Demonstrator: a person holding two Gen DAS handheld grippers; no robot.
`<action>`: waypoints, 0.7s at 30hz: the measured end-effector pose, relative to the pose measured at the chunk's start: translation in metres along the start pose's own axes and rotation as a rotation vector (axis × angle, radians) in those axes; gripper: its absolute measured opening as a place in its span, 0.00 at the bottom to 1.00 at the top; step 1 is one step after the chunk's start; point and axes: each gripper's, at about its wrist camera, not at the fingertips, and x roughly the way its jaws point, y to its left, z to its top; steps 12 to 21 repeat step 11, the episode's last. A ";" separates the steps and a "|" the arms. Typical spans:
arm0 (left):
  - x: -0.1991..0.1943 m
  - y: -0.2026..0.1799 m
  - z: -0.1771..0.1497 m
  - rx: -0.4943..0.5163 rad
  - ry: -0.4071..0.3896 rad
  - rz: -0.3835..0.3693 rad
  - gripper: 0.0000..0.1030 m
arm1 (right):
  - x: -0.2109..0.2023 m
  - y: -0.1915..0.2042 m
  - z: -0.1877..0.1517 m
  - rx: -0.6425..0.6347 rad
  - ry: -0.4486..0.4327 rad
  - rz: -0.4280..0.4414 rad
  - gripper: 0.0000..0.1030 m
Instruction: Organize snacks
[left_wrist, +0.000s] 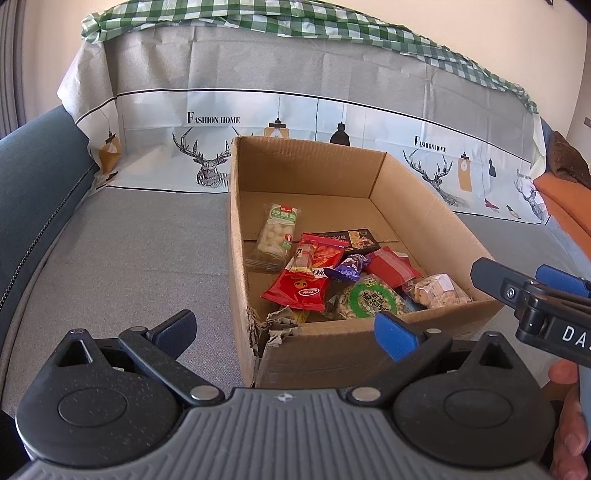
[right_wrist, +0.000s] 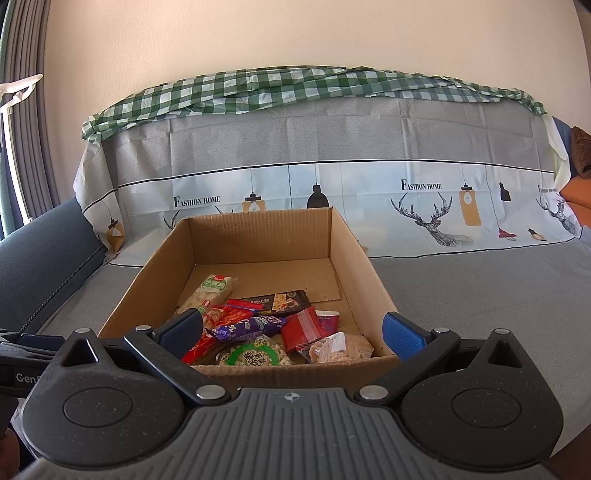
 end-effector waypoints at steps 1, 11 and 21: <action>0.000 0.000 0.000 0.001 -0.002 -0.001 1.00 | 0.000 0.000 0.000 0.000 0.000 0.000 0.99; -0.002 0.001 -0.002 0.017 -0.019 -0.012 1.00 | 0.001 -0.001 0.000 0.018 -0.004 0.001 0.99; -0.002 0.001 -0.002 0.017 -0.019 -0.012 1.00 | 0.001 -0.001 0.000 0.018 -0.004 0.001 0.99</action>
